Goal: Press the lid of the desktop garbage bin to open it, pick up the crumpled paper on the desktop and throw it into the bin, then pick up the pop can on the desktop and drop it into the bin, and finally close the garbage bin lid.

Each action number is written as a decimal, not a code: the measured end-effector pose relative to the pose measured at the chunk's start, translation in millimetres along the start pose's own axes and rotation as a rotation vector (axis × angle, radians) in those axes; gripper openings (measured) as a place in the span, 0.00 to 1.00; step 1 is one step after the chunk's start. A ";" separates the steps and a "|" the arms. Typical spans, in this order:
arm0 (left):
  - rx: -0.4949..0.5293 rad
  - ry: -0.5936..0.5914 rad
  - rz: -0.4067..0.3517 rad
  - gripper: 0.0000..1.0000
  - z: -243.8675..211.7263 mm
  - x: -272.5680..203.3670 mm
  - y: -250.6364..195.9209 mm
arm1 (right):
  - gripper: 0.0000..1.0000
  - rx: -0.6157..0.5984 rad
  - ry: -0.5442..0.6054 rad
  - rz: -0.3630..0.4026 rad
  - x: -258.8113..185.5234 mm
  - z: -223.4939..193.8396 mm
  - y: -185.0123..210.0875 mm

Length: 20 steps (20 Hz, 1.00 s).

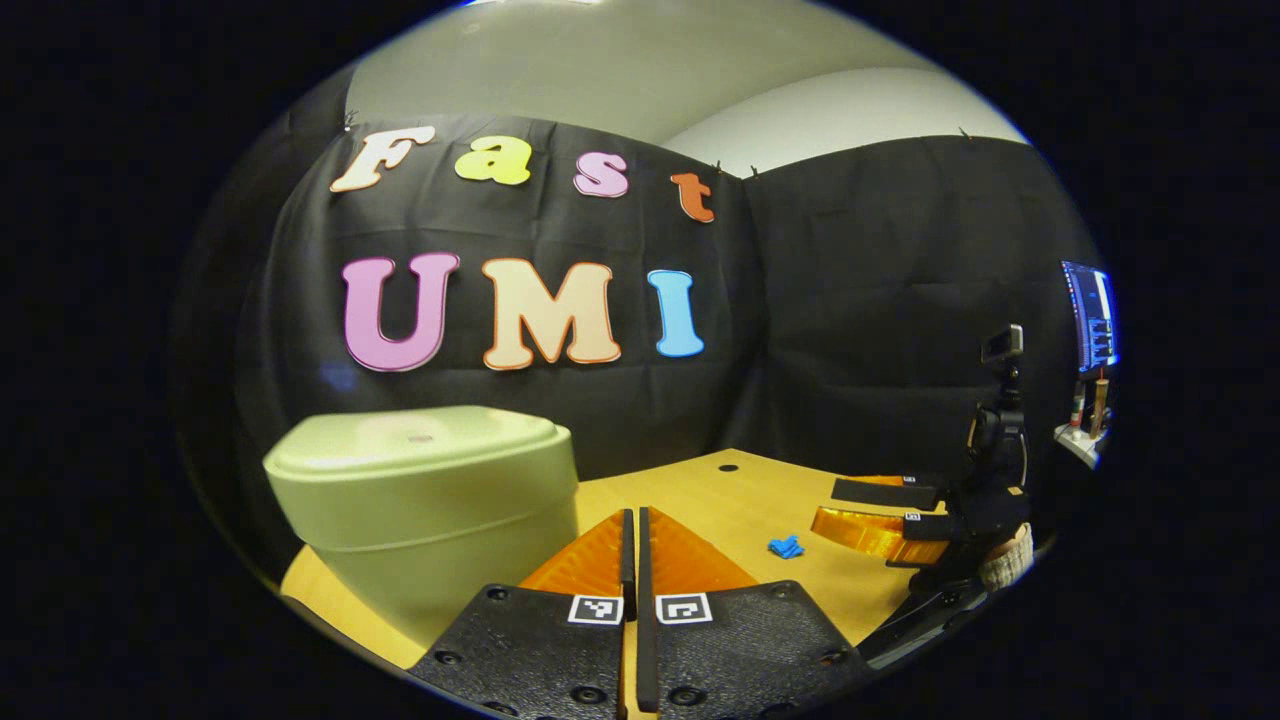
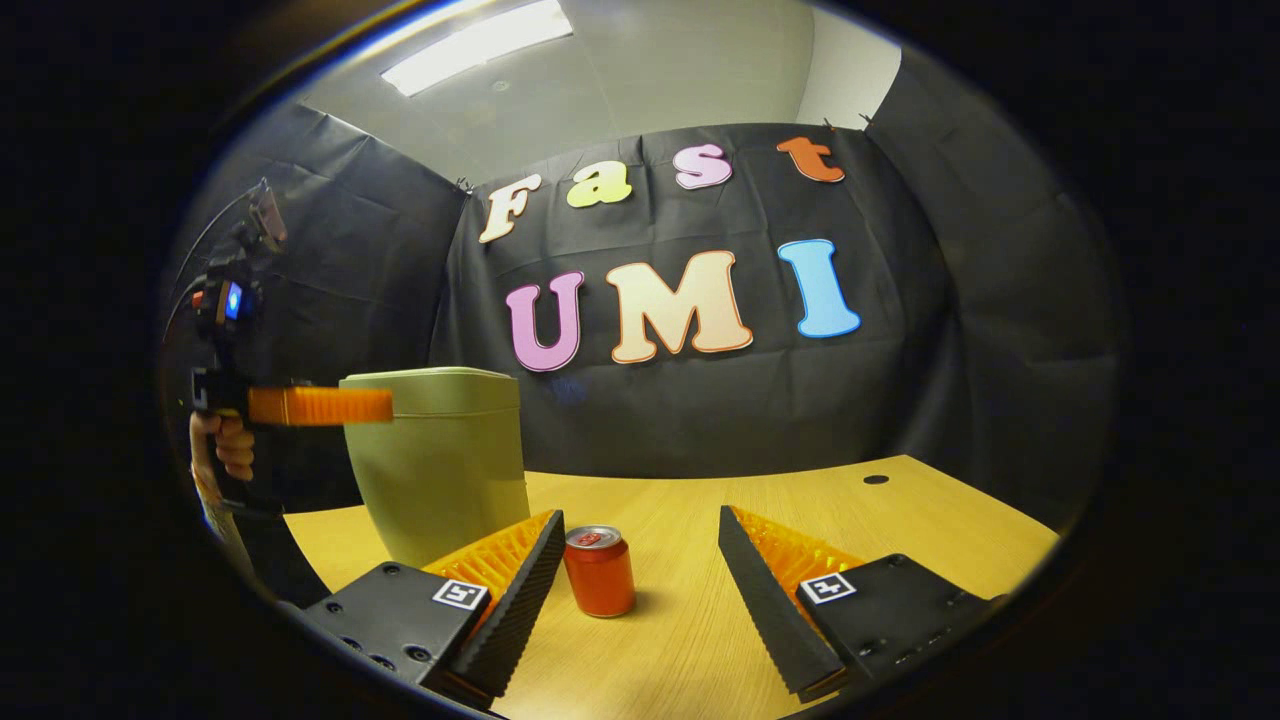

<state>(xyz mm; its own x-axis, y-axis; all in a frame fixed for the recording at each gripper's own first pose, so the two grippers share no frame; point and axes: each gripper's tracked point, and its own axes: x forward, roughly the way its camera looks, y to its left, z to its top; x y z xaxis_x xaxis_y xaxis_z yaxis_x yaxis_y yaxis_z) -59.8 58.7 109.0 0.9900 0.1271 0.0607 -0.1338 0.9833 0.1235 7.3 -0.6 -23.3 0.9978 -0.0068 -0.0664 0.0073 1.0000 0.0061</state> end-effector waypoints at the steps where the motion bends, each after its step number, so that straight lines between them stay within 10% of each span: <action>1: 0.011 -0.020 0.017 0.00 13.4 -1.8 6.8 | 0.97 0.001 0.003 0.002 -0.2 -0.2 0.5; 10: 0.030 -0.037 0.217 0.00 48.0 3.3 91.5 | 0.97 0.000 -0.029 -0.022 -6.5 12.5 -9.5; 20: -0.051 0.043 0.272 0.00 15.8 10.4 118.4 | 0.94 0.012 -0.035 -0.023 -9.0 16.3 -11.5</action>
<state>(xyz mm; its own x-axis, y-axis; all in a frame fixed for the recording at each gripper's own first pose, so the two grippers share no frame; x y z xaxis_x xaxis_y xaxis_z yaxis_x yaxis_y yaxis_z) -66.1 174.4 139.9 0.9193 0.3913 0.0428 -0.3932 0.9176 0.0584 -0.7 -12.1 -6.5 0.9990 -0.0307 -0.0313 0.0312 0.9994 0.0169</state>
